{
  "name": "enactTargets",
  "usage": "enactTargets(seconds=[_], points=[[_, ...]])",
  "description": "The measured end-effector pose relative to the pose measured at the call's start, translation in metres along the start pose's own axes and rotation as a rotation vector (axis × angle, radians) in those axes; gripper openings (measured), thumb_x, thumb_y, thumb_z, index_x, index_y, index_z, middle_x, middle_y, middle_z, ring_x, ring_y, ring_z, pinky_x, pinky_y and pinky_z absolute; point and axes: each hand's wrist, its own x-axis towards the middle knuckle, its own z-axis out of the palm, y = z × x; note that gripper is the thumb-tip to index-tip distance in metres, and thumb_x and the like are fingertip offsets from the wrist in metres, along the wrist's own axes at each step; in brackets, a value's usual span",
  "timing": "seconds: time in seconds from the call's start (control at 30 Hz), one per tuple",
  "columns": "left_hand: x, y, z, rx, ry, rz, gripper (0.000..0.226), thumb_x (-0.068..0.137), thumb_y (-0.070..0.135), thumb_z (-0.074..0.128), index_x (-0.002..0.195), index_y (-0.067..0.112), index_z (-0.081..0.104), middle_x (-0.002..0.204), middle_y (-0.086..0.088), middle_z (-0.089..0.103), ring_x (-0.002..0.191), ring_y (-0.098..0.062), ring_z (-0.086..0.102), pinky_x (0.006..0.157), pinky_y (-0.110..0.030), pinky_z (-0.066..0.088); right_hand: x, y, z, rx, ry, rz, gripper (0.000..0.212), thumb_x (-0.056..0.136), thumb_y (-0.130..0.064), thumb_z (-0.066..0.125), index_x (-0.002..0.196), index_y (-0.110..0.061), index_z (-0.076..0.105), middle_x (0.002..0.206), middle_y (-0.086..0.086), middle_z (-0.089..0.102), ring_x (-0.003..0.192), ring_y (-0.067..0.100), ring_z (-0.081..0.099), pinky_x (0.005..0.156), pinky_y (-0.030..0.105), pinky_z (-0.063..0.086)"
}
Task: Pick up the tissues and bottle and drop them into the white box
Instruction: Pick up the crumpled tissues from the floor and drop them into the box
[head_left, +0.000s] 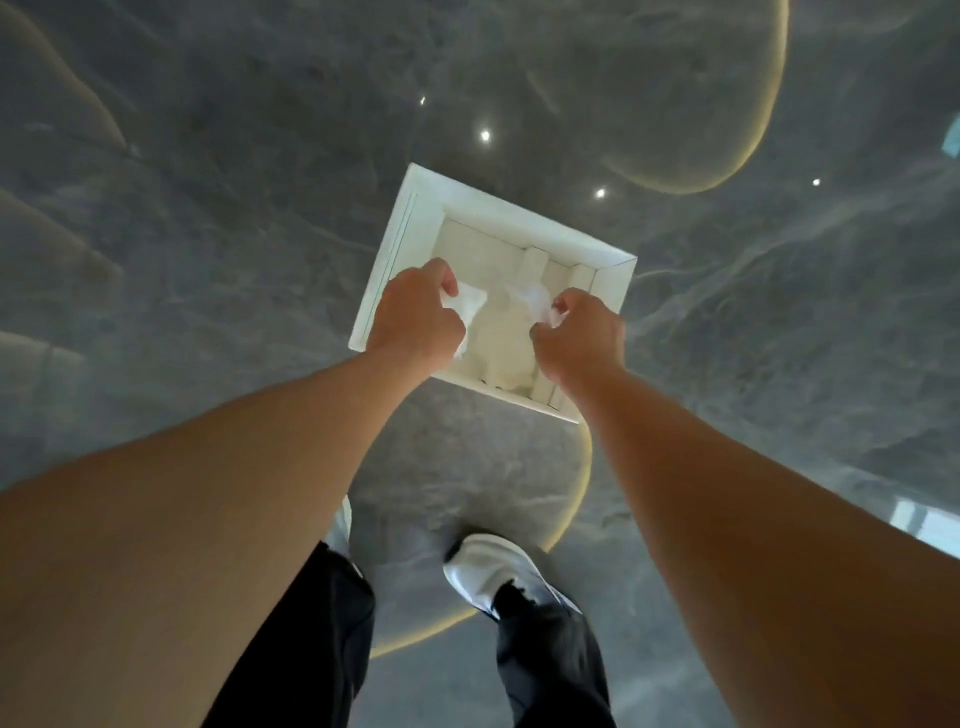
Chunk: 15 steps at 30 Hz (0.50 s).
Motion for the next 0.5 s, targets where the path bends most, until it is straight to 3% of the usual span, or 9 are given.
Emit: enactTargets(seconds=[0.1, 0.2, 0.27, 0.33, 0.5], points=[[0.015, -0.017, -0.002, 0.122, -0.055, 0.064, 0.053, 0.075, 0.006, 0.058, 0.121, 0.030, 0.046, 0.108, -0.001, 0.047, 0.089, -0.018, 0.045, 0.062, -0.025, 0.036, 0.011, -0.001, 0.017, -0.011, -0.005, 0.045, 0.033, 0.080, -0.009, 0.059, 0.109, -0.020, 0.051, 0.098, 0.001, 0.048, 0.073, 0.014, 0.041, 0.049, 0.020, 0.027], [0.011, -0.026, -0.016, 0.191, -0.023, 0.042, 0.061, 0.075, 0.005, 0.059, 0.127, 0.032, 0.042, 0.119, -0.006, 0.050, 0.098, -0.025, 0.051, 0.075, -0.036, 0.046, 0.000, -0.008, 0.019, -0.098, -0.043, 0.061, 0.041, 0.076, -0.007, 0.062, 0.112, -0.019, 0.046, 0.105, 0.004, 0.045, 0.089, 0.025, 0.050, 0.062, 0.029, 0.044], [0.003, -0.030, -0.028, 0.200, -0.004, 0.015, 0.060, 0.074, 0.004, 0.058, 0.126, 0.029, 0.044, 0.122, -0.008, 0.050, 0.104, -0.028, 0.053, 0.081, -0.039, 0.047, -0.010, -0.013, 0.014, -0.139, -0.070, 0.069, 0.044, 0.076, -0.008, 0.062, 0.116, -0.019, 0.046, 0.112, 0.007, 0.047, 0.099, 0.029, 0.052, 0.078, 0.039, 0.051], [-0.012, -0.034, -0.042, 0.212, -0.008, -0.025, 0.054, 0.075, 0.004, 0.059, 0.122, 0.027, 0.048, 0.121, -0.008, 0.051, 0.104, -0.028, 0.054, 0.081, -0.039, 0.047, -0.020, -0.019, 0.008, -0.165, -0.108, 0.063, 0.042, 0.077, -0.010, 0.063, 0.116, -0.018, 0.047, 0.116, 0.008, 0.049, 0.105, 0.030, 0.052, 0.083, 0.040, 0.051], [-0.055, -0.039, -0.075, 0.233, 0.019, -0.118, 0.026, 0.079, 0.014, 0.057, 0.104, 0.022, 0.057, 0.107, -0.007, 0.059, 0.096, -0.033, 0.060, 0.076, -0.036, 0.047, -0.050, -0.045, -0.015, -0.218, -0.227, -0.045, 0.033, 0.075, -0.008, 0.065, 0.106, -0.015, 0.056, 0.111, 0.006, 0.055, 0.102, 0.026, 0.052, 0.075, 0.034, 0.045]])
